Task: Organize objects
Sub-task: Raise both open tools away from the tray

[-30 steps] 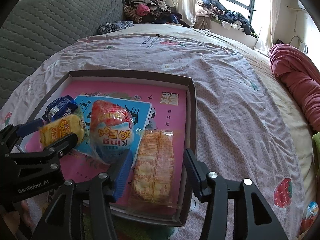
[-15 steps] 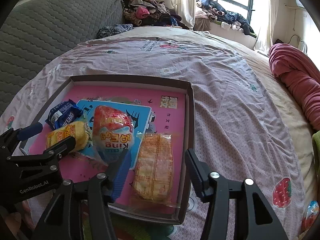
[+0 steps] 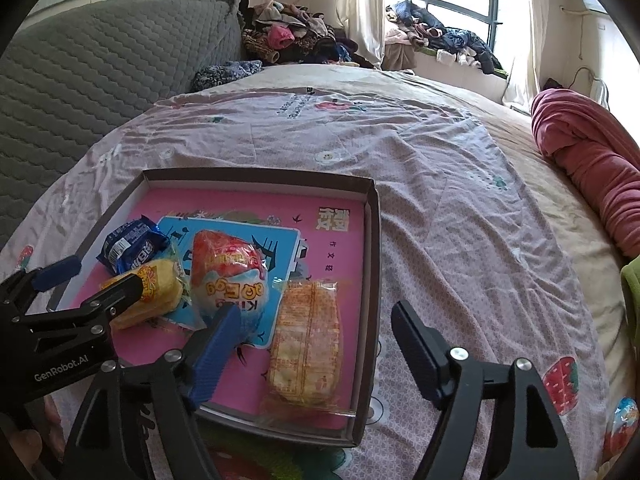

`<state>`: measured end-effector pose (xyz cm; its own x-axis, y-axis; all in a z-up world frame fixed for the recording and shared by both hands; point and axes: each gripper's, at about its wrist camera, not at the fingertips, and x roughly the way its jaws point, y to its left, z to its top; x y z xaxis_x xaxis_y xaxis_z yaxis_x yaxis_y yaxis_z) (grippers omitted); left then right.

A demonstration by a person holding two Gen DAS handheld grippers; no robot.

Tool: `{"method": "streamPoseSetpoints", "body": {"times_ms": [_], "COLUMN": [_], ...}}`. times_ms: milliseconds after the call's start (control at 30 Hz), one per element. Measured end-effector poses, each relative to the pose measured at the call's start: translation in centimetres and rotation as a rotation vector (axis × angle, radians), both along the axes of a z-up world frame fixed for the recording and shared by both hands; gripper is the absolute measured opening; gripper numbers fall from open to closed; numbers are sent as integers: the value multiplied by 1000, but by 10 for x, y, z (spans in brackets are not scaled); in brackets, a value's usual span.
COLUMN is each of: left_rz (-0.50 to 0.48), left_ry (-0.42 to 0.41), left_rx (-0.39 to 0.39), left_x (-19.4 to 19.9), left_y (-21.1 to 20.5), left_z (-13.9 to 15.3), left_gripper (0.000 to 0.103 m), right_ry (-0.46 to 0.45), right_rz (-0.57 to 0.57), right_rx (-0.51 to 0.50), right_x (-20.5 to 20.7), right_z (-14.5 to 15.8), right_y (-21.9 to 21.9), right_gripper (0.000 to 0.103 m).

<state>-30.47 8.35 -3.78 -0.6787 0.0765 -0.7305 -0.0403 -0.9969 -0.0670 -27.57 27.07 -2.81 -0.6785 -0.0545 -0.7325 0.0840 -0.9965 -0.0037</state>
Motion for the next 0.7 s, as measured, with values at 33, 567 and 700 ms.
{"method": "streamPoseSetpoints", "body": {"times_ms": [33,567,700], "left_rz": [-2,31,41], "left_ry": [0,13,7], "left_rx": [9,92,96], "left_x": [0,5,5], "left_y": [0,-9,-10], "left_z": [0,9,10], "left_gripper": [94,94,94], "right_ry": [0,31,39], "right_rz": [1,-8,-7], "right_rx": [-2,-13,-9], "right_x": [0,3,4], "right_z": [0,8,10], "right_y": [0,3,1], "right_gripper": [78,83,84]}}
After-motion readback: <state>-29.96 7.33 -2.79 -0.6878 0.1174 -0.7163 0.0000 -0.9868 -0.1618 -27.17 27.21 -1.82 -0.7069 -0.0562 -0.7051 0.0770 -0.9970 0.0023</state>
